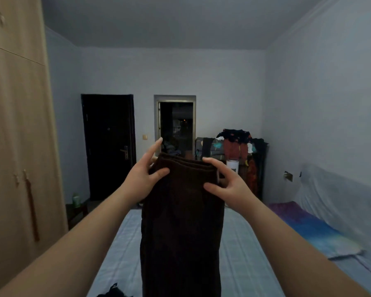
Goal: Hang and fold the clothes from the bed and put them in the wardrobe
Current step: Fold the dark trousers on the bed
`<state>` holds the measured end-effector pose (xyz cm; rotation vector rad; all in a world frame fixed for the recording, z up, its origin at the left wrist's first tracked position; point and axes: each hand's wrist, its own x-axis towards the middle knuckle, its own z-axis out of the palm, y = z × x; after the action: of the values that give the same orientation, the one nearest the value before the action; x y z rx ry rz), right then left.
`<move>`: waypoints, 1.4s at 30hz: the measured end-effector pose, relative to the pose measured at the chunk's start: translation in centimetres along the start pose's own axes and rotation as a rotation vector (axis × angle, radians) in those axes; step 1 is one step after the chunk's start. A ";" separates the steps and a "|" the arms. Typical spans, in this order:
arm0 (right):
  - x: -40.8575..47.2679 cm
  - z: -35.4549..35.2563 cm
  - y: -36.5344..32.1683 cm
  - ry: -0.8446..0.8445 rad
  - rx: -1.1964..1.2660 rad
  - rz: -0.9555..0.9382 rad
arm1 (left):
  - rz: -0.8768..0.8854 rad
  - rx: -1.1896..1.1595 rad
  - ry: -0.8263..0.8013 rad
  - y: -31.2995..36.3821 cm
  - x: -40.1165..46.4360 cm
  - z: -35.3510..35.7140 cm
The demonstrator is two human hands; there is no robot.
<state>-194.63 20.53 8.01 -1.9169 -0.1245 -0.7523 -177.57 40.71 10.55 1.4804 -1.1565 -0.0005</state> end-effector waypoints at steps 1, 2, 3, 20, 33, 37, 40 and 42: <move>-0.1 -0.1 0.1 0.015 0.020 0.006 | 0.013 0.065 -0.027 -0.3 0.1 -0.1; -0.2 -0.2 0.2 0.040 0.035 0.018 | 0.026 0.116 -0.057 -0.5 0.1 -0.2; -0.3 -0.2 0.4 0.065 0.045 0.031 | 0.031 0.153 -0.088 -0.5 0.2 -0.3; 4.7 -0.5 -1.4 0.284 -0.269 -0.054 | 0.106 0.297 0.108 1.5 4.4 0.1; 12.9 -6.0 -14.8 0.465 -0.498 -0.239 | 0.385 0.376 0.312 12.8 13.8 -4.0; 12.4 -6.9 -15.8 0.450 -0.481 -0.255 | 0.422 0.359 0.295 14.1 13.3 -4.1; 11.6 -7.2 -15.5 0.444 -0.384 -0.263 | 0.434 0.316 0.239 14.8 12.4 -4.4; 11.3 -7.5 -15.2 0.408 -0.325 -0.267 | 0.417 0.287 0.190 14.7 12.0 -4.7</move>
<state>-195.10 18.55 28.27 -2.0261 -0.0032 -1.3990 -178.06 39.48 30.06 1.4217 -1.3264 0.6013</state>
